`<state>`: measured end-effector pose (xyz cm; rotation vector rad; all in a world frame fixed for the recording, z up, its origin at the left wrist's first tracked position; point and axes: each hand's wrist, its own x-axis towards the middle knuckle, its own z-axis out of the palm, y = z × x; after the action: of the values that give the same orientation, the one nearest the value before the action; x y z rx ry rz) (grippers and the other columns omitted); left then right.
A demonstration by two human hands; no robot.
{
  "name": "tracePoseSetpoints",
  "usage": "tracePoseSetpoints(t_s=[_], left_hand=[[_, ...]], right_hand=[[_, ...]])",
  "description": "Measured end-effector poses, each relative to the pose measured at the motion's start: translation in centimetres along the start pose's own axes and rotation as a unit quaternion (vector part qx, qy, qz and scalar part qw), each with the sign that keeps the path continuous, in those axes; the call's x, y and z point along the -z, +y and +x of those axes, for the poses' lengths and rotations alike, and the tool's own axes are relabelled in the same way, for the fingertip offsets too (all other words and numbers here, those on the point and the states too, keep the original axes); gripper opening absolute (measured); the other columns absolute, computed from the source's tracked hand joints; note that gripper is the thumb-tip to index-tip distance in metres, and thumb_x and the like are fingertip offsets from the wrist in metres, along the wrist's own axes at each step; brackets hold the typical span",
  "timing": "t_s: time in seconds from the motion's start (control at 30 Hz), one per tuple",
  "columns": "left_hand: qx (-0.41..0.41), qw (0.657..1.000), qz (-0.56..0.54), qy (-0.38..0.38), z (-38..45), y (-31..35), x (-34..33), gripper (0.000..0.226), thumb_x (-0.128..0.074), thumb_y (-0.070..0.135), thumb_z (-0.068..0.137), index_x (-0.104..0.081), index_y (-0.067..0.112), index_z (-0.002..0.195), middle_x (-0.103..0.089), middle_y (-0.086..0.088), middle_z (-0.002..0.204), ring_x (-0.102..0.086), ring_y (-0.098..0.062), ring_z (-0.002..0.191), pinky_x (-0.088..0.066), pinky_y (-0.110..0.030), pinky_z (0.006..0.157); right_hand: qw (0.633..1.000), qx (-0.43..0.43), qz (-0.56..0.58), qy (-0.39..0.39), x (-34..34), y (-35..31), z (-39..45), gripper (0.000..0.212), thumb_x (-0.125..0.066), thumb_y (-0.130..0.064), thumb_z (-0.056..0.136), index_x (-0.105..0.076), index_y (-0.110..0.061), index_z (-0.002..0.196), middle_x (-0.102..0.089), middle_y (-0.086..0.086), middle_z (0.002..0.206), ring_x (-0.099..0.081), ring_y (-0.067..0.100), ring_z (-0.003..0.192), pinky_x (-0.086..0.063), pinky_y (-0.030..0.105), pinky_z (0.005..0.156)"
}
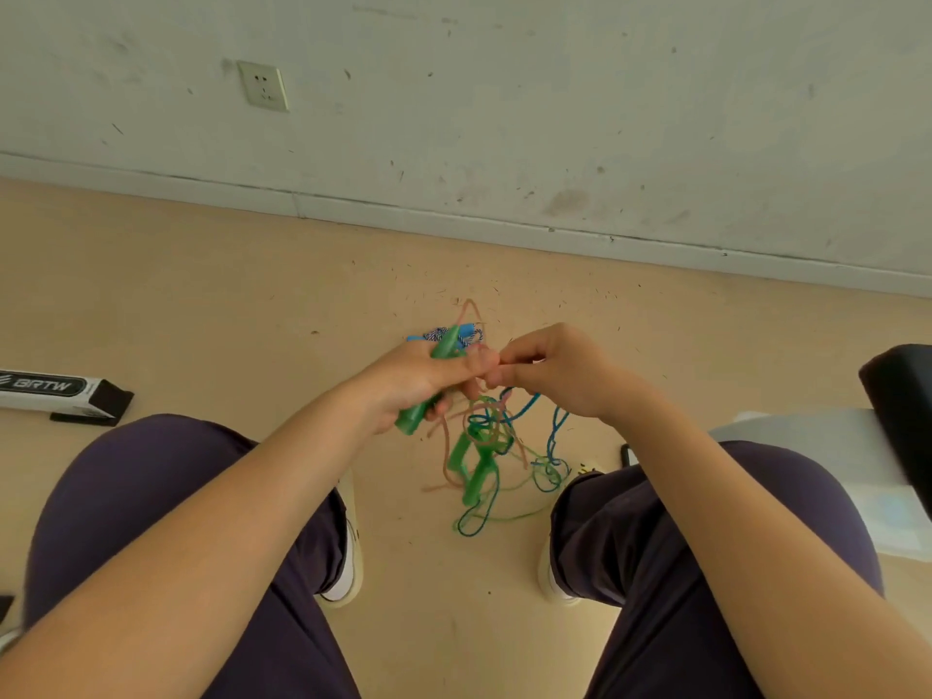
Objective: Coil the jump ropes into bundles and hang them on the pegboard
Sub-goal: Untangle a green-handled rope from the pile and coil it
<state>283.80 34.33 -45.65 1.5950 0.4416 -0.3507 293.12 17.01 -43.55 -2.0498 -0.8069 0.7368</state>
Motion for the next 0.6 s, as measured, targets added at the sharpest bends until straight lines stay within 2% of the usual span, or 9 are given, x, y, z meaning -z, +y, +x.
tracePoseSetpoints(t_s=[0.07, 0.17, 0.27, 0.37, 0.43, 0.5, 0.6], left_hand=[[-0.009, 1.000, -0.014, 0.003, 0.3, -0.2, -0.3, 0.050, -0.076, 0.055, 0.068, -0.066, 0.008, 0.082, -0.055, -0.003, 0.051, -0.042, -0.010, 0.038, -0.038, -0.020, 0.043], [-0.046, 0.995, -0.055, 0.072, 0.7, 0.0, -0.3, 0.032, -0.080, 0.035, 0.080, -0.068, 0.007, 0.090, -0.058, -0.002, 0.058, -0.043, -0.009, 0.039, -0.036, -0.020, 0.043], [-0.066, 0.978, -0.079, 0.179, 1.1, 0.4, 0.3, 0.015, -0.075, 0.024, 0.087, -0.069, 0.010, 0.085, -0.065, 0.004, 0.062, -0.045, -0.008, 0.038, -0.037, -0.021, 0.041], [-0.088, 0.930, -0.154, 0.321, 1.3, 0.9, 2.1, 0.009, -0.070, 0.020, 0.092, -0.068, 0.016, 0.083, -0.066, 0.006, 0.063, -0.045, -0.005, 0.037, -0.036, -0.021, 0.039], [-0.093, 0.885, -0.222, 0.399, 1.1, 1.2, 4.1, 0.007, -0.067, 0.021, 0.095, -0.067, 0.016, 0.090, -0.067, 0.005, 0.070, -0.046, -0.005, 0.039, -0.039, -0.020, 0.041], [-0.094, 0.857, -0.269, 0.429, 0.8, 1.2, 5.6, 0.009, -0.065, 0.022, 0.096, -0.066, 0.013, 0.098, -0.068, 0.002, 0.075, -0.046, -0.008, 0.041, -0.039, -0.023, 0.044], [-0.092, 0.871, -0.237, 0.422, 0.6, 1.0, 5.3, 0.013, -0.063, 0.022, 0.097, -0.064, 0.011, 0.105, -0.072, 0.000, 0.081, -0.046, -0.010, 0.043, -0.039, -0.022, 0.044]], right_hand=[[1.000, 0.017, -0.001, 0.005, -0.4, -0.1, 0.2, 0.021, -0.078, -0.026, 0.081, -0.076, -0.044, 0.071, -0.050, -0.015, 0.051, -0.038, 0.002, 0.049, -0.031, 0.013, 0.050], [1.000, 0.016, -0.012, 0.015, -0.7, 0.1, 0.5, 0.016, -0.078, -0.025, 0.082, -0.073, -0.040, 0.078, -0.057, -0.016, 0.057, -0.046, 0.001, 0.055, -0.038, 0.018, 0.057], [0.999, 0.000, -0.048, 0.019, -0.8, 0.3, 0.6, 0.010, -0.076, -0.029, 0.084, -0.067, -0.034, 0.087, -0.060, -0.011, 0.063, -0.053, 0.007, 0.061, -0.042, 0.025, 0.061], [0.996, -0.029, -0.083, 0.022, -0.2, 0.7, 0.4, 0.003, -0.072, -0.033, 0.087, -0.070, -0.032, 0.085, -0.055, -0.014, 0.052, -0.050, -0.003, 0.049, -0.035, 0.012, 0.049], [0.991, -0.064, -0.121, 0.009, 0.6, 1.1, 0.1, 0.006, -0.069, -0.037, 0.088, -0.071, -0.031, 0.088, -0.055, -0.016, 0.050, -0.052, -0.002, 0.047, -0.036, 0.011, 0.045], [0.981, -0.092, -0.172, 0.005, 1.4, 1.4, -0.2, 0.009, -0.067, -0.036, 0.090, -0.072, -0.028, 0.090, -0.055, -0.014, 0.058, -0.052, 0.000, 0.050, -0.037, 0.018, 0.049], [0.975, -0.111, -0.190, 0.033, 2.5, 1.5, -0.4, 0.012, -0.067, -0.033, 0.090, -0.073, -0.026, 0.083, -0.051, -0.013, 0.059, -0.047, 0.003, 0.050, -0.034, 0.021, 0.049]])
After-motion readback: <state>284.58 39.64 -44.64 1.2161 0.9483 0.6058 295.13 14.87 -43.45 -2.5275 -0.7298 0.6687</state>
